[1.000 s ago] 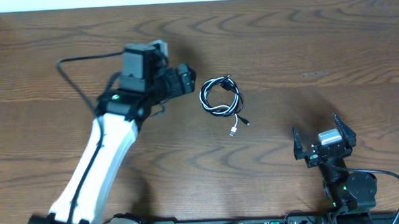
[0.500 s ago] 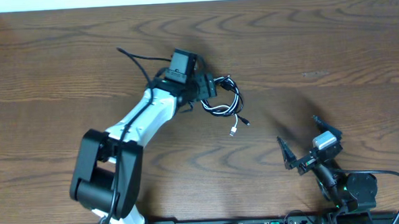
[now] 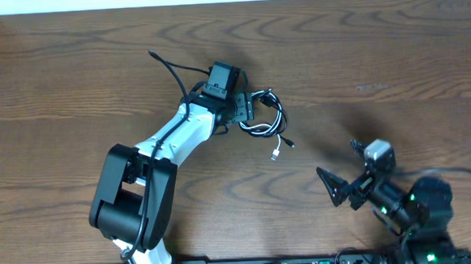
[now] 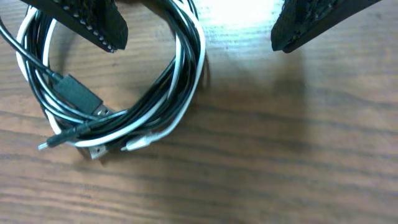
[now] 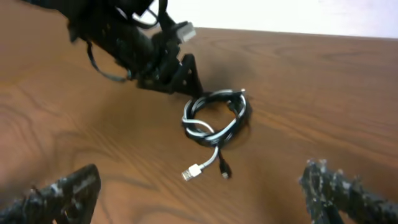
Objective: Untangle cables
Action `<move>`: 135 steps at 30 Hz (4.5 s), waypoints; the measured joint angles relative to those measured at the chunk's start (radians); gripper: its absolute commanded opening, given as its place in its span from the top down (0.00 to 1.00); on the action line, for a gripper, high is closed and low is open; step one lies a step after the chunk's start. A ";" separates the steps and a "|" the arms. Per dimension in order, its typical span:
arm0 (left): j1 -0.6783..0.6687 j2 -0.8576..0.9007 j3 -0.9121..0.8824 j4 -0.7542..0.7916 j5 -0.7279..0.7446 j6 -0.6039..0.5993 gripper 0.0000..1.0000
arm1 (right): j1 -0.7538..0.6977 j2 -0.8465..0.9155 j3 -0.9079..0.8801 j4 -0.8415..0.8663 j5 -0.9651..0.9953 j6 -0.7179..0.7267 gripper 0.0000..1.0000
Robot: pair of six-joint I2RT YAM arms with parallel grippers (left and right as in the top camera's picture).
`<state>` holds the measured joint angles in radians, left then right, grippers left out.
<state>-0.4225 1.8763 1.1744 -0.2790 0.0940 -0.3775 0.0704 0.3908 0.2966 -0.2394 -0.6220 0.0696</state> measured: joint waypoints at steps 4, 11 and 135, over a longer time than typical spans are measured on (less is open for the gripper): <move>0.000 0.002 0.001 0.008 -0.003 0.043 0.35 | 0.000 0.172 0.161 -0.105 -0.034 -0.021 0.01; 0.003 0.040 0.002 0.042 0.066 0.144 0.35 | 0.000 0.378 0.356 -0.179 -0.087 -0.048 0.01; 0.047 -0.127 0.019 0.050 0.917 0.061 0.93 | 0.121 0.931 0.374 0.013 0.071 0.285 0.83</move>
<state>-0.3759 1.7496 1.1931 -0.2287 1.0115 -0.3168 0.1913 1.3216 0.6708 -0.2260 -0.5514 0.3550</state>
